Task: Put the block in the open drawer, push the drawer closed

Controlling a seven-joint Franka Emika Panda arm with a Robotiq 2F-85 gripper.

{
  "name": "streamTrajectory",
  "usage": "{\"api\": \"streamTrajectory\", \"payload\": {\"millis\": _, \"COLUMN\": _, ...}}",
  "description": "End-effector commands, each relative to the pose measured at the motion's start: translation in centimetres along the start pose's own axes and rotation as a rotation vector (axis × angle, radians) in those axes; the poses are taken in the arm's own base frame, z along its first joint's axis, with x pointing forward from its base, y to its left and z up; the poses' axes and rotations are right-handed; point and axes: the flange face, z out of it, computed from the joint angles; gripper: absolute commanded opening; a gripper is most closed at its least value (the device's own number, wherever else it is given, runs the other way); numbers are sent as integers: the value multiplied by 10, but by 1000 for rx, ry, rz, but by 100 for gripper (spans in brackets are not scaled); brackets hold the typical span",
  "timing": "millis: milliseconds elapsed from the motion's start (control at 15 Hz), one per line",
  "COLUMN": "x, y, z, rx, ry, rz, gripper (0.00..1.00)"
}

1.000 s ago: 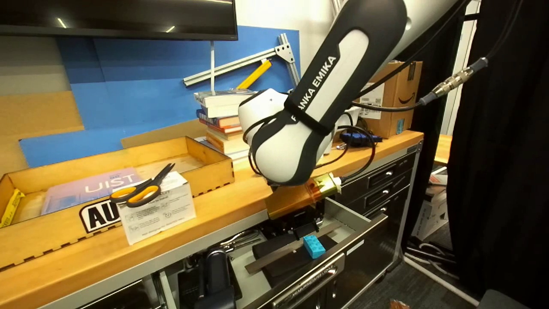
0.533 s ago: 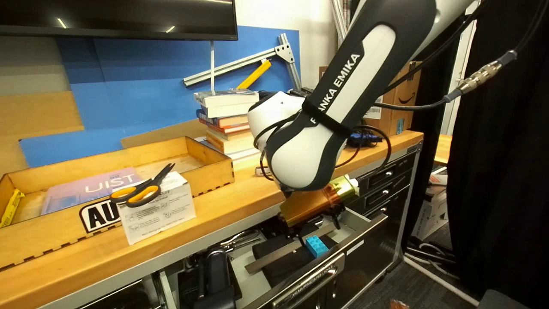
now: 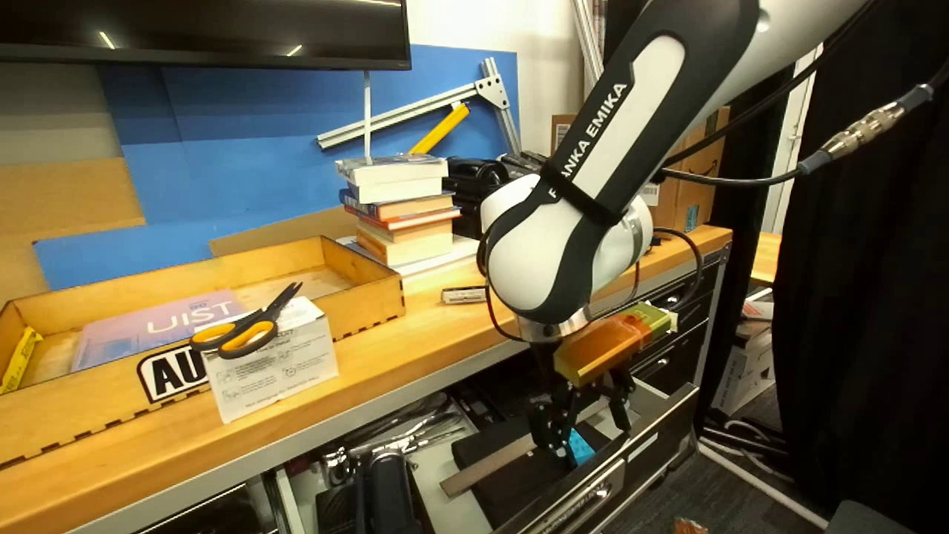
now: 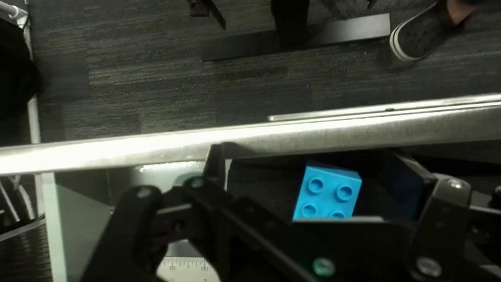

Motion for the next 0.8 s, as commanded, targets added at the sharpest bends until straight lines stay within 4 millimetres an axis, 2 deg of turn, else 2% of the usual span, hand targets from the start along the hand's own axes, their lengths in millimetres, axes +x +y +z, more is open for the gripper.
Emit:
{"api": "streamTrajectory", "payload": {"millis": 0, "x": -19, "y": 12, "z": -21, "rx": 37, "ry": -66, "rz": -91, "gripper": 100}}
{"api": "streamTrajectory", "payload": {"millis": 267, "x": -32, "y": 26, "z": -48, "rx": 39, "ry": -87, "rz": -108, "gripper": 100}}
{"api": "streamTrajectory", "payload": {"millis": 533, "x": -50, "y": 27, "z": -28, "rx": 54, "ry": -297, "rz": -242, "gripper": 100}}
{"api": "streamTrajectory", "payload": {"millis": 733, "x": -64, "y": 31, "z": -12, "rx": 10, "ry": -343, "rz": -239, "gripper": 100}}
